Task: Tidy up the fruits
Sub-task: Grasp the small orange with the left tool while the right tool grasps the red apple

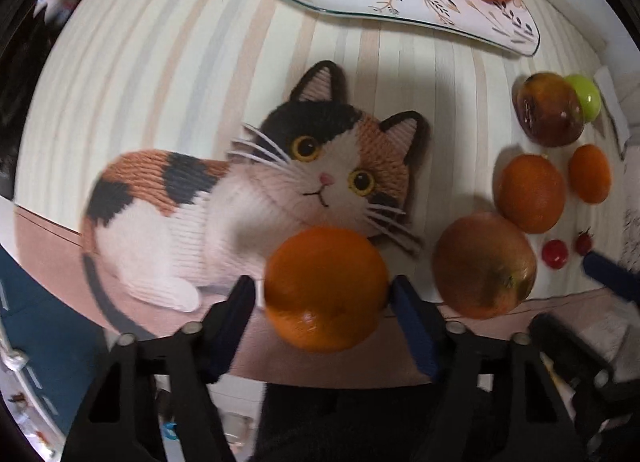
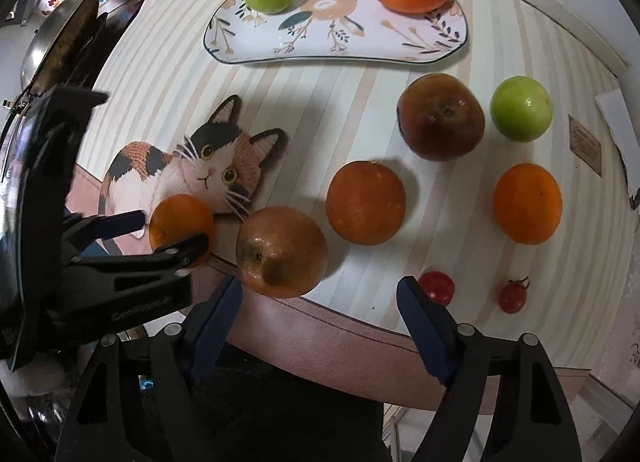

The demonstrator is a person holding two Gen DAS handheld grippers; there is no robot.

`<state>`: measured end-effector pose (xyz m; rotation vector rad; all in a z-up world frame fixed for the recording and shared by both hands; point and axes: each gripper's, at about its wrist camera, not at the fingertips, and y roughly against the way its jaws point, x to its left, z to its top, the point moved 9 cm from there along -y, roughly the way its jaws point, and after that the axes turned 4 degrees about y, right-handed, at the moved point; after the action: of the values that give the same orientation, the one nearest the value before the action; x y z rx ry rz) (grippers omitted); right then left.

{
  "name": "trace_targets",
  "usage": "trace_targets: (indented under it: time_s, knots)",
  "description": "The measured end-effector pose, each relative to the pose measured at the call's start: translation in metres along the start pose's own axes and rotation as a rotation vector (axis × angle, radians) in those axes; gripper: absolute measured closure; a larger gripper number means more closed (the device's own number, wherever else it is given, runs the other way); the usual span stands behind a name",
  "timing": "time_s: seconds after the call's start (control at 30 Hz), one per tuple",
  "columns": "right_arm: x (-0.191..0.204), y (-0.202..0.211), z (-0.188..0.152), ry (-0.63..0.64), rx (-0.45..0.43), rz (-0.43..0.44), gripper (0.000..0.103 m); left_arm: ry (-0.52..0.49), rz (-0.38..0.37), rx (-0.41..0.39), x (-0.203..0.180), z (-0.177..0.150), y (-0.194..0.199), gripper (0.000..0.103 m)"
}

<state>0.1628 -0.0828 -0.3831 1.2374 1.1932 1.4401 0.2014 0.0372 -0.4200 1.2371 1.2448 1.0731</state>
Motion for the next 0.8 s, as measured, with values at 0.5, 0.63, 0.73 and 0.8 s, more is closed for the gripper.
trace_targets:
  time_s: [0.5,0.63,0.73,0.8]
  knots:
    - [0.025,-0.048,0.009,0.015,0.078,0.068,0.031,0.107,0.016,-0.011,0.039,-0.014,0.001,0.040]
    - [0.023,-0.059,0.012,0.018,0.071,0.051,0.036,0.109,0.029,-0.019,0.042,-0.011,0.007,0.040]
    - [0.024,-0.058,0.013,0.024,0.056,0.052,0.037,0.114,0.026,-0.020,0.039,-0.010,0.010,0.040]
    - [0.024,-0.057,0.012,0.025,0.055,0.054,0.037,0.117,0.021,-0.021,0.042,-0.010,0.013,0.040]
